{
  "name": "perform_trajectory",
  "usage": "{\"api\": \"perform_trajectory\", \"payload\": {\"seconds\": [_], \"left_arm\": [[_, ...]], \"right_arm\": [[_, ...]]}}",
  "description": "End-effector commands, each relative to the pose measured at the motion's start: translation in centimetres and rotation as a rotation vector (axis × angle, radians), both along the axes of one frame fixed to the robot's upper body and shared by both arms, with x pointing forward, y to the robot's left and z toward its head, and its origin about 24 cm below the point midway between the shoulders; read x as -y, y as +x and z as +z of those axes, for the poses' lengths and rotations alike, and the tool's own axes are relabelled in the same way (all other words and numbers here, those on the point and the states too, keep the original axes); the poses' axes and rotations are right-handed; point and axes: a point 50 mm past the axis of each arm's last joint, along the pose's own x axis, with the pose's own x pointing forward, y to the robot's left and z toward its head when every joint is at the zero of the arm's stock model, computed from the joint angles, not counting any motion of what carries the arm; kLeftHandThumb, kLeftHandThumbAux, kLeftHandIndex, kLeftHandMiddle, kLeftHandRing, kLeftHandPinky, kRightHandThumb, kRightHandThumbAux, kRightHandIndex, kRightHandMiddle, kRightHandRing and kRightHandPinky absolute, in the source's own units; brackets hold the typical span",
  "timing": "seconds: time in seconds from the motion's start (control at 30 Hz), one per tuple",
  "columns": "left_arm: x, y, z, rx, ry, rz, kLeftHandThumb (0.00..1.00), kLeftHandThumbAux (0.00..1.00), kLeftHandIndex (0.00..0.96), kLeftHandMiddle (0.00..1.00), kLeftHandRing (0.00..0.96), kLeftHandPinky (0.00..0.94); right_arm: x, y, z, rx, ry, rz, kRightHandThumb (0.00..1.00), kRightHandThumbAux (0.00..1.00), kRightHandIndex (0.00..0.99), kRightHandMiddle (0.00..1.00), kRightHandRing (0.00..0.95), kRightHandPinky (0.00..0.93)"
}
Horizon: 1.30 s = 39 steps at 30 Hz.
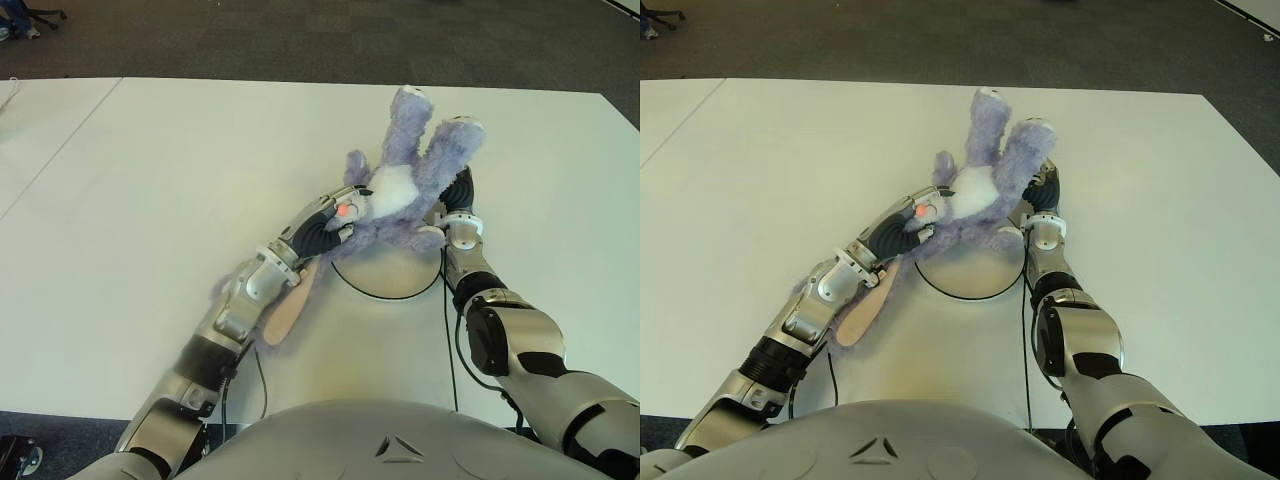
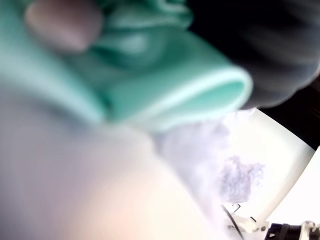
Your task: Put the doll into the plate.
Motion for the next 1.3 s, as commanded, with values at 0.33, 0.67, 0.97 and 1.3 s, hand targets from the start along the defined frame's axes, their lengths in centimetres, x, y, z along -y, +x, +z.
{"api": "perform_trajectory", "payload": {"seconds": [0.33,0.67,0.97,1.3], "left_arm": [[1.8,-3.4,-2.7,0.170,0.297,-0.172,0.735,0.699,0.438,0.963,0.912,0.891],[1.7,-4.3,-3.0,0.466,0.400,-0.177,0.742,0.697,0.441,0.866,0.868,0.898],[1.5,-4.2,-3.2,0.640,0.486,-0.176,0.740,0.697,0.441,0.827,0.837,0.862],[1.5,-3.9,-3.3,0.661,0.543,-0.218,0.682,0.707,0.422,0.634,0.679,0.693]], "right_arm": [[-1.6,-7.5,-9.4,-0.447,0.057,-0.017,0.001,0.823,0.265,0.329,0.337,0.324],[-1.7,-7.5,-9.4,-0.443,0.102,-0.004,0.011,0.833,0.268,0.330,0.338,0.326],[-1.8,-7.5,-9.4,-0.438,0.099,-0.006,0.027,0.833,0.270,0.331,0.337,0.317],[-1.8,-7.5,-9.4,-0.442,0.099,-0.001,0.013,0.838,0.268,0.327,0.334,0.321]]}}
